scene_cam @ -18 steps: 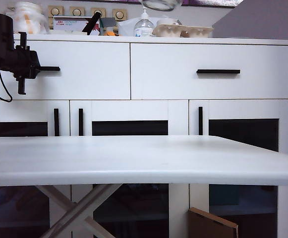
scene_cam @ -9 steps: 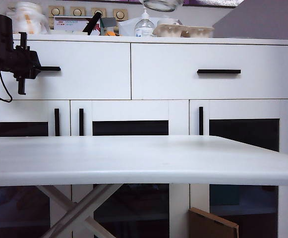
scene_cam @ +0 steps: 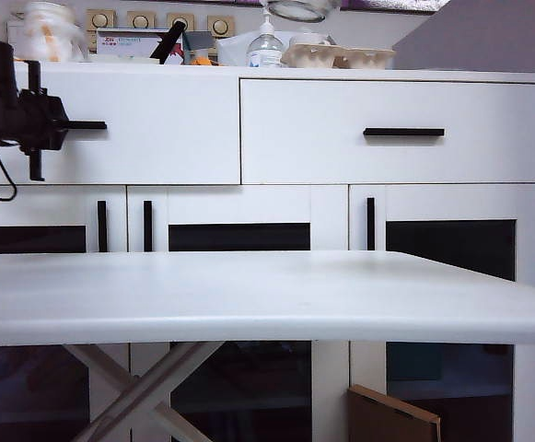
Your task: Pick up a can of beer from the white table, open the left drawer, place the beer inside the drawer, and finally close the drawer.
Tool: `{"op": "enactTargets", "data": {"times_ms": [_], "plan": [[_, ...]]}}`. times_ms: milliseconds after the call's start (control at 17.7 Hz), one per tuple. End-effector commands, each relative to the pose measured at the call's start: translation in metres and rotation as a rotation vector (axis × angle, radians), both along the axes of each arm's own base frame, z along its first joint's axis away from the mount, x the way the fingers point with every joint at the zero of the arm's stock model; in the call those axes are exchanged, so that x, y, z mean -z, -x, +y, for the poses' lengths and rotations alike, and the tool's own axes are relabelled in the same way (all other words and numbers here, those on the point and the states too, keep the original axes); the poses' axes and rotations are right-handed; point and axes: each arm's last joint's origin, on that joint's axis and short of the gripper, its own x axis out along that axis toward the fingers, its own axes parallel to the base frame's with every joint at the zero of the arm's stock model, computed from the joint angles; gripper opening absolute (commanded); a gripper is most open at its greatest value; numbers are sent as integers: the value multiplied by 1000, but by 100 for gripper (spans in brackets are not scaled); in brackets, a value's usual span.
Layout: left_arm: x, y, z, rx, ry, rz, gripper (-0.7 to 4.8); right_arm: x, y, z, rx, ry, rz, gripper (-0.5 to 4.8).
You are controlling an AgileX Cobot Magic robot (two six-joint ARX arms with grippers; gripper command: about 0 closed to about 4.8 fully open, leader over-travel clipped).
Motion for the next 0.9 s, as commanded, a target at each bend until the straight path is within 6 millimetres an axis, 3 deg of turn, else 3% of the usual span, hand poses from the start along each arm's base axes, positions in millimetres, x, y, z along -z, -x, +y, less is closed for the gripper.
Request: {"op": "enactTargets", "data": {"times_ms": [56, 226, 621, 903], "plan": [[-8, 17, -4, 14, -61, -21, -6, -13, 2, -1, -4, -50, -62, 138], [-16, 38, -2, 16, -84, -58, -6, -13, 2, -1, -4, -50, -62, 138], [-3, 68, -5, 17, -82, -51, -6, -12, 2, -1, -1, -49, -62, 138], [8, 101, -7, 4, -79, -48, -6, -12, 2, -1, 0, -48, -61, 138]]}}
